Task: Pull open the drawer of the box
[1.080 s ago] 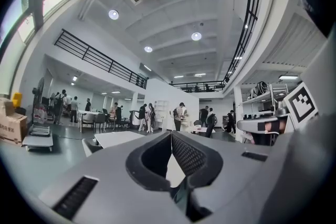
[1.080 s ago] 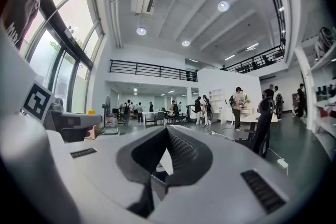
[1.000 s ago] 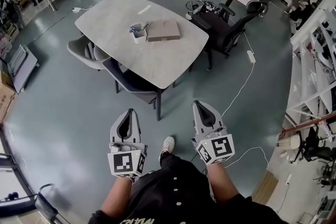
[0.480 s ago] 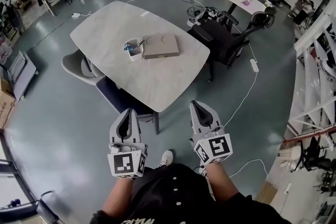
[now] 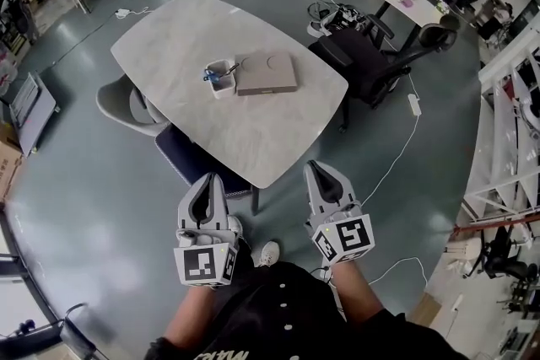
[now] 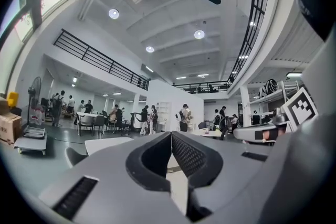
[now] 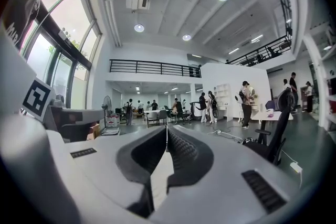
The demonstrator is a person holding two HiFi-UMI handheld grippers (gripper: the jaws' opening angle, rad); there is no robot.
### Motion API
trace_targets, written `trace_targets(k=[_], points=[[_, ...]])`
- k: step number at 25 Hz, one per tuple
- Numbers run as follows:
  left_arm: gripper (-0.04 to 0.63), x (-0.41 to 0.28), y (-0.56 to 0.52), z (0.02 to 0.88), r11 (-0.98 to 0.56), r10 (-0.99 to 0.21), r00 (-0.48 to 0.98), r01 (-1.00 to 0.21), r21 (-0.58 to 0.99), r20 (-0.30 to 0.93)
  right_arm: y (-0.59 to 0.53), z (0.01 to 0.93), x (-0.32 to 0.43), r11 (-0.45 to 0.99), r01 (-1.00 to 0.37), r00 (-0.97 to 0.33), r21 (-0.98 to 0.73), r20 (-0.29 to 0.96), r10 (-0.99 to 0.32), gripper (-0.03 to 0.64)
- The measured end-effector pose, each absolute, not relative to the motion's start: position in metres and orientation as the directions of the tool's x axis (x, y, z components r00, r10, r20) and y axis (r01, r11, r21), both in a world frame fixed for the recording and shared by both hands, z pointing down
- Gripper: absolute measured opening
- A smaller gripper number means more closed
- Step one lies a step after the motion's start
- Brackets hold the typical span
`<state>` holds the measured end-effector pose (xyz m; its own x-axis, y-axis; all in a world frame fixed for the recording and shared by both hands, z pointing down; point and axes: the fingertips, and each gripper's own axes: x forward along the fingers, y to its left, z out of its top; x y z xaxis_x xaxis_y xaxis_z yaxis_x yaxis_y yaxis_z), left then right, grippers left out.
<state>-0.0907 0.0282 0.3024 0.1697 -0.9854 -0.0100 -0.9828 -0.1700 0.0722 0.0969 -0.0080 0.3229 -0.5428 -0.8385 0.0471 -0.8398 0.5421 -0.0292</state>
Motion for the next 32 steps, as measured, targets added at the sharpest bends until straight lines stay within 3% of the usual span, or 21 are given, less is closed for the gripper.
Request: trace_targets(k=[14, 32], points=[[0.015, -0.12, -0.069, 0.303, -0.308, -0.951, 0.309, -0.948, 0.086, 0.002, -0.101, 0.316, 0.04, 0.46, -0.888, -0.46, -0.018, 0.052, -0.886, -0.002], [0.015, -0.124, -0.122, 0.334, -0.23, -0.967, 0.24, -0.967, 0.107, 0.087, -0.172, 0.378, 0.042, 0.486, -0.873, -0.484, -0.036, 0.19, -0.855, -0.003]])
